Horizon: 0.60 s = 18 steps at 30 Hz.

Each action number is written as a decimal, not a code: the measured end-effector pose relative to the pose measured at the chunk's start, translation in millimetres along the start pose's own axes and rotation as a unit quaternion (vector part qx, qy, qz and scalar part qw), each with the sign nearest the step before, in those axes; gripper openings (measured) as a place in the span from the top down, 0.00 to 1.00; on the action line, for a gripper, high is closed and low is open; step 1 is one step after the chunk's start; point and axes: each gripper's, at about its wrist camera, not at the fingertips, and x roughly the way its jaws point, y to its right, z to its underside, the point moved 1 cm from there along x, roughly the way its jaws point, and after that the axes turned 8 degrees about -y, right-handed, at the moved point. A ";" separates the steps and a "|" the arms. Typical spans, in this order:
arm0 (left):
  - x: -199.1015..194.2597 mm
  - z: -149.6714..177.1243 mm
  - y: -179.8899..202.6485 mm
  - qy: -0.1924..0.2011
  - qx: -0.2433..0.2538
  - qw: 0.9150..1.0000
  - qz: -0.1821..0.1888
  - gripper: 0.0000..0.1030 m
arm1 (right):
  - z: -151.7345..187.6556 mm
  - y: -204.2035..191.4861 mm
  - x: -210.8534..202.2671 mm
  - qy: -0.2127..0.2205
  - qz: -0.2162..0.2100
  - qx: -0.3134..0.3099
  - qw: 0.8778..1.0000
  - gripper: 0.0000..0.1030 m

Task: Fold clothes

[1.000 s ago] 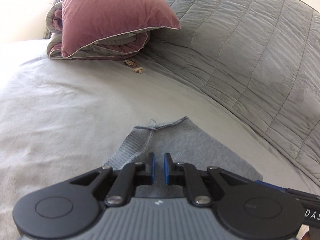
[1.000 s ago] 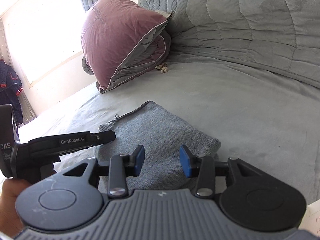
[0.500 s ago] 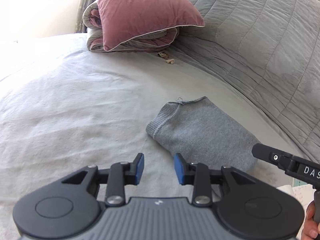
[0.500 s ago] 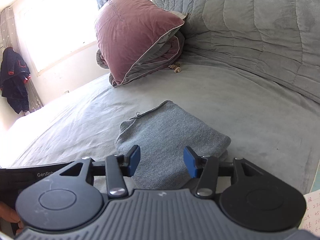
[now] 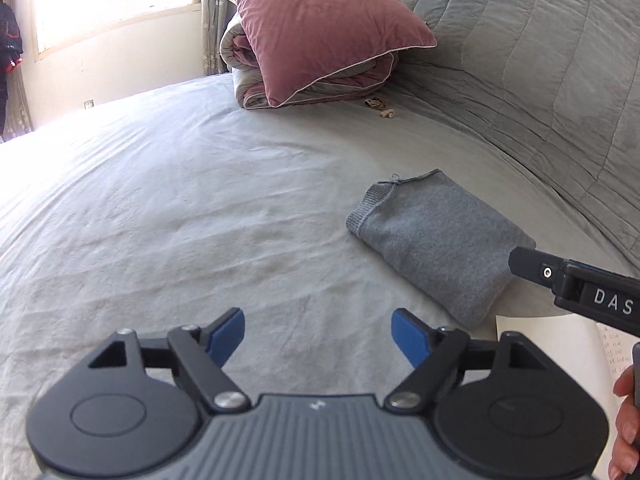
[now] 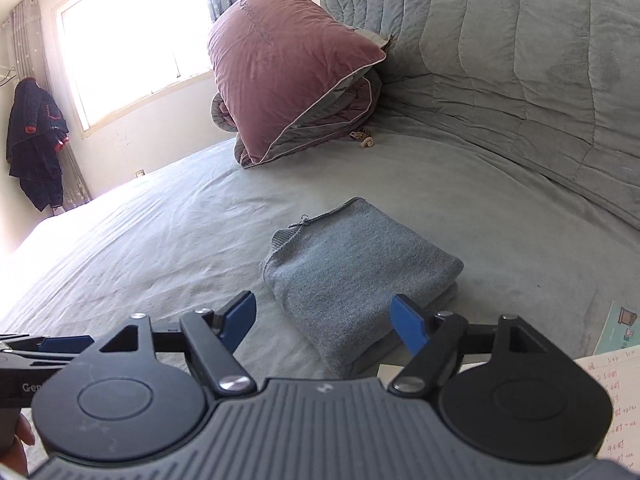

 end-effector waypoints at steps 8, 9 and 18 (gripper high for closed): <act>-9.4 0.9 15.1 -0.029 0.000 0.999 -0.020 0.01 | 2.3 -1.5 -7.0 -0.020 0.023 -0.010 0.999 0.00; -9.0 1.2 16.9 -0.035 0.001 0.999 -0.023 0.01 | 2.7 -1.1 -6.0 -0.027 0.027 -0.010 0.999 0.00; -17.4 8.0 19.2 -0.035 0.004 0.998 -0.057 0.00 | 6.1 8.7 -1.9 -0.042 0.049 -0.021 0.998 0.00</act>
